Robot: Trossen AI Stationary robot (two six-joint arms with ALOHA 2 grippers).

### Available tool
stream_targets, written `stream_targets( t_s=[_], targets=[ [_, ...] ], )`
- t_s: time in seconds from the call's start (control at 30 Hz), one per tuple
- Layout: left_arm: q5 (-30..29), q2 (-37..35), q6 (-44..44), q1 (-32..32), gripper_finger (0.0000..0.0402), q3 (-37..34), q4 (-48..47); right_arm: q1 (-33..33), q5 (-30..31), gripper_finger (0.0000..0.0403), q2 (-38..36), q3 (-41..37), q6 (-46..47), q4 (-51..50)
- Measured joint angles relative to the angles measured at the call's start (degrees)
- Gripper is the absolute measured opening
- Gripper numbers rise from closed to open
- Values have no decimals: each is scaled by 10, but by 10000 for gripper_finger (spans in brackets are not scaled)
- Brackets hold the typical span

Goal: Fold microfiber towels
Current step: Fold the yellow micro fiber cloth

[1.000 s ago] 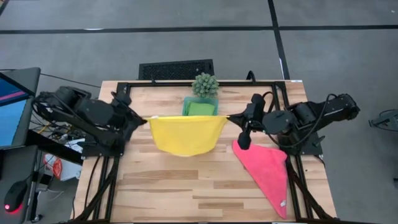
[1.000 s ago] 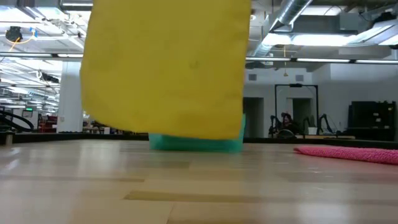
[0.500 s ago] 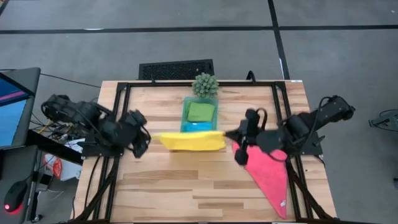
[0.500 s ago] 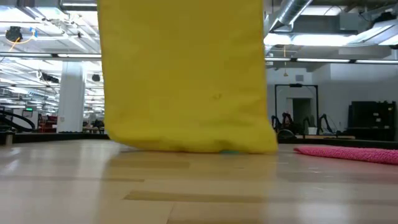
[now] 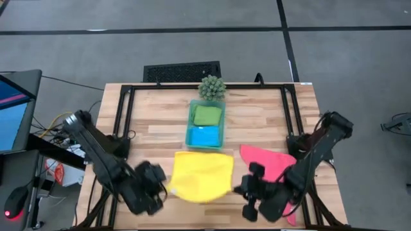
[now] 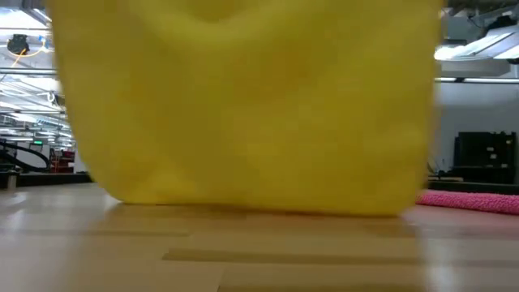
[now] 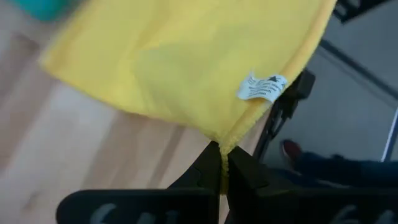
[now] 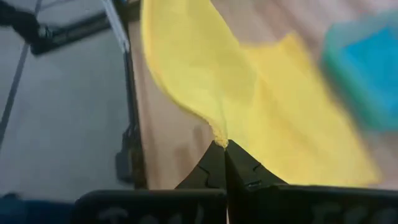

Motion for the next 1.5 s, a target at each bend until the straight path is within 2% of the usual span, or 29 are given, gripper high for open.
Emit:
stream_targets(
  t_s=[0.13,0.37,0.53,0.67,0.87,1.07,1.17,1.33,1.5],
  targets=[
    [19,69,12,-14,0,0,48,28,-46,5,43,0,71,10],
    [99,161,29,-19,0,0,79,62,-47,6,67,-4,146,0],
    [89,180,30,-19,0,0,64,42,-51,6,67,-24,179,-57],
    [33,180,32,-12,0,0,35,2,-74,7,67,-24,161,-113],
    [7,179,56,11,0,0,-7,-58,-93,8,67,-24,88,-124],
    [-47,179,67,31,0,-3,-44,-105,-103,8,67,-23,32,-142],
    [-47,179,64,40,0,-23,-33,-118,-105,8,66,-24,25,-155],
    [-12,180,63,51,0,-72,22,-117,-119,8,66,-59,26,-129],
    [-13,180,55,59,0,-82,26,-129,-136,8,66,-100,22,-92]
  ],
)
